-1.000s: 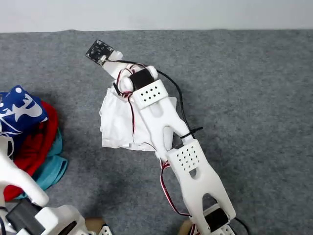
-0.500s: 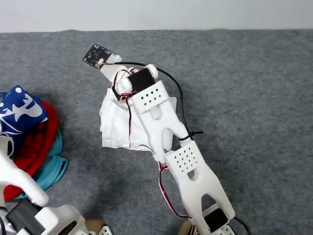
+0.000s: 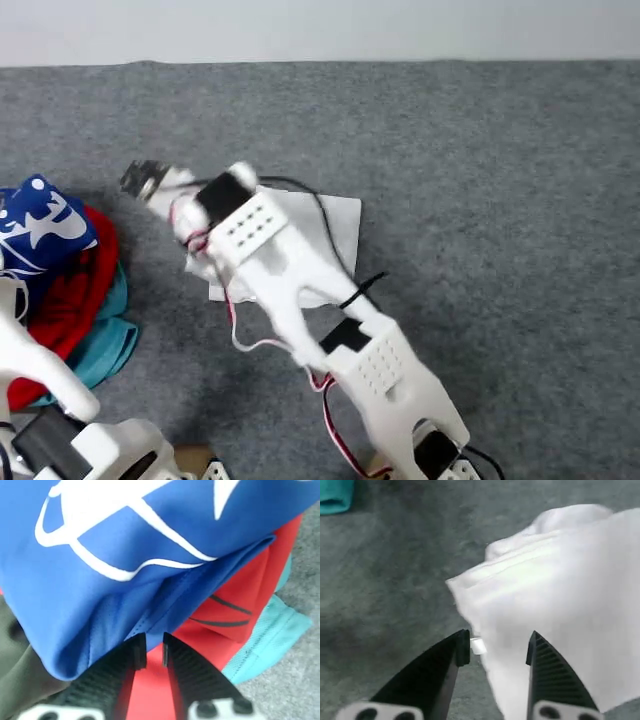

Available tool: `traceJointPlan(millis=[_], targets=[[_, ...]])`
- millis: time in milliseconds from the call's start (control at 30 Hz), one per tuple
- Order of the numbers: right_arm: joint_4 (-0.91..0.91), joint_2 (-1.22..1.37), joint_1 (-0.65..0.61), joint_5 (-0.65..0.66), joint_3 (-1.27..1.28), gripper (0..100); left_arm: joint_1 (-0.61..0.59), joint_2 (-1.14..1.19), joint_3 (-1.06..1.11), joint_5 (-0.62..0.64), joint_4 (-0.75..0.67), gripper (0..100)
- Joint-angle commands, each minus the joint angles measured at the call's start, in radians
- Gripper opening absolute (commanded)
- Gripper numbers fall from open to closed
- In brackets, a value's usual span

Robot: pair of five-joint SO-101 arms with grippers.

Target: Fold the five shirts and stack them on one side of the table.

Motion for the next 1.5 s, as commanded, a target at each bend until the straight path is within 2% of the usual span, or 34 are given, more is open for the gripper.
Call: traceJointPlan(millis=[0, 467, 633, 767, 933, 1033, 1267, 1467], targets=[[0.018, -0.038, -0.036, -0.017, 0.002, 20.4, 0.006, -0.035, -0.004, 0.008, -0.009, 7], [-0.174, 0.148, 0.016, -0.011, 0.002, 19.2, 0.006, -0.035, -0.004, 0.008, -0.011, 7], [-0.151, 0.151, 0.050, 0.012, -0.044, 0.0, 0.006, -0.035, -0.004, 0.008, -0.012, 7], [-0.074, 0.148, 0.067, 0.071, -0.110, 0.9, 0.006, -0.035, -0.004, 0.008, -0.015, 7], [0.038, 0.150, 0.062, 0.074, -0.226, 1.0, 0.006, -0.035, -0.004, 0.008, -0.015, 7], [0.042, 0.136, 0.058, 0.071, -0.247, 1.0, 0.008, -0.035, -0.002, 0.008, -0.015, 7], [0.041, 0.105, -0.041, 0.068, -0.172, 1.0, 0.008, -0.035, -0.002, 0.008, -0.015, 7], [0.016, 0.188, -0.054, 0.066, -0.157, 1.0, 0.008, -0.035, -0.002, 0.008, -0.015, 7]])
